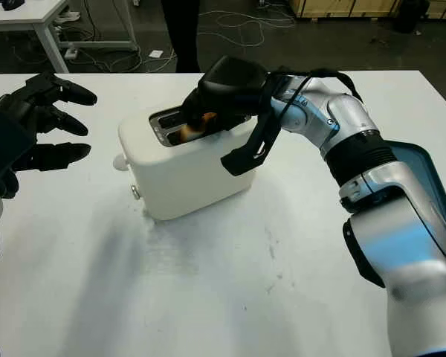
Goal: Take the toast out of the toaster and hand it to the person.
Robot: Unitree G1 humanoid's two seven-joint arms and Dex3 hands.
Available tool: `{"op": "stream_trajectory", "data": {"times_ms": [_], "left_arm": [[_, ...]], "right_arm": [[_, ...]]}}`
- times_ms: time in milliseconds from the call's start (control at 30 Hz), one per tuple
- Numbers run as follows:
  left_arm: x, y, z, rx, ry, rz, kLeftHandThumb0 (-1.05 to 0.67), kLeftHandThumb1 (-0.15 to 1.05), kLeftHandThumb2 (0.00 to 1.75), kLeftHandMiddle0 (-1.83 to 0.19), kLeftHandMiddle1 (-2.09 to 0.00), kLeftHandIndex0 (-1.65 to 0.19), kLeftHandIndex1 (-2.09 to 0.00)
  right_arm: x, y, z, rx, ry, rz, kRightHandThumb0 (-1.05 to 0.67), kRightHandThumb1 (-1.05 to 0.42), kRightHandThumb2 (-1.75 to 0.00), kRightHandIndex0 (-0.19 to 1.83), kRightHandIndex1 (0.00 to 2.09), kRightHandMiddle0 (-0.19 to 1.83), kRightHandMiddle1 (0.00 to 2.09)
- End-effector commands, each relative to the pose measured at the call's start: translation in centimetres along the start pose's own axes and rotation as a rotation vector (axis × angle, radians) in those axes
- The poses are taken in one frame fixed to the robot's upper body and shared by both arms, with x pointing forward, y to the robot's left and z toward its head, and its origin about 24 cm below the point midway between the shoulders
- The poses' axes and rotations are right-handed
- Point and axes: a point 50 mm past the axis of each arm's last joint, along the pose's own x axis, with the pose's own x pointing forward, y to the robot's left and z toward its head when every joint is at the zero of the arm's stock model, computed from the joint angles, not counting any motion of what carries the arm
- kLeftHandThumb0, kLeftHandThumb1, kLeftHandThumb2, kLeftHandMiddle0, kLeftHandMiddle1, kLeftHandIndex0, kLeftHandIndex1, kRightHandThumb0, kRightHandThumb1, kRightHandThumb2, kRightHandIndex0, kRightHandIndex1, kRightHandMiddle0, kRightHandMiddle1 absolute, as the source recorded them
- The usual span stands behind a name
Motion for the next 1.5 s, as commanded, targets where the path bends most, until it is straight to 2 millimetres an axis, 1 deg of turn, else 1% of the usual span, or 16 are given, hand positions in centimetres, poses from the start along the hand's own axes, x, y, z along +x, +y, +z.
{"op": "stream_trajectory", "data": {"times_ms": [0, 100, 233, 400, 667, 733, 800, 867, 967, 1067, 1133, 1200, 1267, 1333, 1467], "left_arm": [[-0.1, 0.2, -0.1, 0.006, -0.004, 0.008, 0.45, 0.92, 0.35, -0.24, -1.54, -0.22, -1.23], [-0.1, 0.2, 0.0, 0.003, 0.004, 0.010, 0.43, 0.92, 0.34, -0.22, -1.54, -0.20, -1.22], [0.0, 0.2, -0.1, 0.003, -0.004, 0.007, 0.45, 0.92, 0.34, -0.23, -1.55, -0.21, -1.23], [0.1, 0.2, -0.1, -0.003, -0.004, 0.007, 0.46, 0.92, 0.35, -0.23, -1.55, -0.21, -1.24], [0.0, 0.3, -0.1, 0.012, -0.001, 0.008, 0.46, 0.92, 0.33, -0.23, -1.54, -0.20, -1.23], [0.0, 0.3, 0.0, 0.012, 0.004, 0.007, 0.46, 0.92, 0.34, -0.23, -1.53, -0.20, -1.23], [-0.1, 0.3, 0.0, 0.011, 0.009, 0.006, 0.46, 0.92, 0.35, -0.22, -1.52, -0.19, -1.22], [-0.1, 0.3, 0.0, 0.014, 0.008, 0.006, 0.46, 0.92, 0.35, -0.21, -1.51, -0.19, -1.21], [-0.1, 0.3, 0.0, 0.016, 0.012, 0.008, 0.46, 0.92, 0.35, -0.22, -1.50, -0.19, -1.20], [-0.2, 0.3, 0.0, 0.003, 0.010, 0.007, 0.46, 0.92, 0.35, -0.22, -1.50, -0.20, -1.20], [-0.2, 0.3, 0.0, 0.006, 0.011, 0.009, 0.45, 0.92, 0.34, -0.23, -1.51, -0.21, -1.20], [-0.2, 0.3, 0.0, 0.007, 0.011, 0.008, 0.45, 0.92, 0.34, -0.22, -1.50, -0.21, -1.20], [-0.2, 0.3, 0.0, 0.008, 0.012, 0.008, 0.44, 0.92, 0.33, -0.22, -1.50, -0.21, -1.20], [-0.2, 0.4, 0.0, 0.007, 0.010, 0.008, 0.44, 0.92, 0.33, -0.22, -1.50, -0.21, -1.19], [-0.2, 0.4, 0.0, 0.013, 0.008, 0.008, 0.44, 0.92, 0.32, -0.23, -1.51, -0.22, -1.20]], "right_arm": [[-0.5, -0.6, -0.8, -0.022, 0.026, -0.028, -0.43, -0.92, -0.30, 1.09, 1.75, 0.82, 1.75], [-0.8, -1.6, -1.4, -0.008, 0.051, -0.082, -0.42, -0.92, -0.29, 1.12, 1.75, 0.84, 1.75], [-1.1, -3.3, -2.3, 0.011, 0.098, -0.129, -0.44, -0.92, -0.29, 1.08, 1.75, 0.80, 1.75], [-1.6, -4.5, -3.3, 0.054, 0.142, -0.203, -0.47, -0.92, -0.30, 1.09, 1.75, 0.83, 1.75], [-2.6, -6.2, -5.1, 0.281, 0.205, -0.320, -0.48, -0.92, -0.31, 1.04, 1.75, 0.80, 1.75], [-3.2, -6.5, -5.6, 0.377, 0.200, -0.357, -0.48, -0.92, -0.32, 1.03, 1.75, 0.78, 1.75], [-3.7, -6.8, -5.9, 0.425, 0.188, -0.395, -0.48, -0.92, -0.32, 1.03, 1.75, 0.76, 1.75], [-4.1, -7.2, -6.5, 0.464, 0.217, -0.416, -0.51, -0.92, -0.34, 1.04, 1.75, 0.79, 1.75], [-4.9, -7.5, -7.4, 0.534, 0.265, -0.457, -0.52, -0.92, -0.32, 1.05, 1.75, 0.84, 1.75], [-5.6, -7.4, -8.5, 0.634, 0.336, -0.513, -0.55, -0.92, -0.27, 1.06, 1.75, 0.87, 1.75], [-6.4, -6.8, -9.5, 0.680, 0.426, -0.550, -0.56, -0.92, -0.26, 1.04, 1.75, 0.86, 1.75], [-7.1, -6.0, -10.2, 0.700, 0.503, -0.572, -0.53, -0.92, -0.26, 1.01, 1.75, 0.83, 1.75], [-7.8, -4.9, -10.8, 0.761, 0.552, -0.598, -0.46, -0.92, -0.24, 0.99, 1.75, 0.82, 1.75], [-8.4, -3.9, -11.2, 0.814, 0.607, -0.621, -0.44, -0.92, -0.23, 0.97, 1.75, 0.80, 1.75], [-9.2, -2.2, -11.8, 0.900, 0.687, -0.666, -0.39, -0.92, -0.23, 0.91, 1.75, 0.73, 1.75]]}}
